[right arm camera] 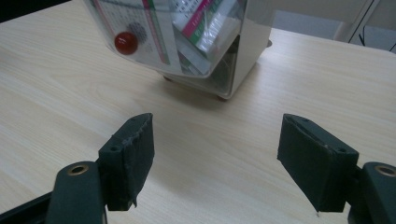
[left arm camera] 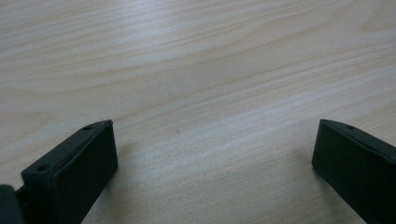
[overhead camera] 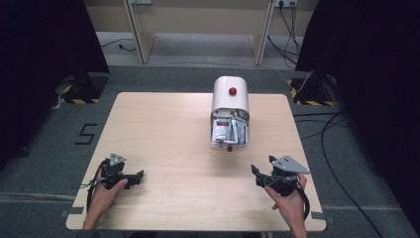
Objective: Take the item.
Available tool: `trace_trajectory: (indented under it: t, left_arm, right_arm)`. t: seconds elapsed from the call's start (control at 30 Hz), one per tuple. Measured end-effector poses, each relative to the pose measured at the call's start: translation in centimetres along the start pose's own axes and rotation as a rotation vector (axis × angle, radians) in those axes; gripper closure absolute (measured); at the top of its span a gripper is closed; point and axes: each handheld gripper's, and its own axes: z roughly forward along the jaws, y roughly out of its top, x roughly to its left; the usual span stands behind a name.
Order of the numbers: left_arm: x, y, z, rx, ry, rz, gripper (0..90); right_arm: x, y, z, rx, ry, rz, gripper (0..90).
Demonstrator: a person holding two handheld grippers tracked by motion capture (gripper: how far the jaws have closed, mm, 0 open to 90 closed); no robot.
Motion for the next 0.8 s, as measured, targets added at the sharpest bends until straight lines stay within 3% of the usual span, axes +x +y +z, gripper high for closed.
trace_trajectory:
  t: [0.8]
  left_arm:
    - [0.0, 0.0, 0.0, 0.0, 0.0, 0.0, 0.0]
  right_arm:
    - [1.3, 2.2, -0.2, -0.028, 0.024, -0.029, 30.7]
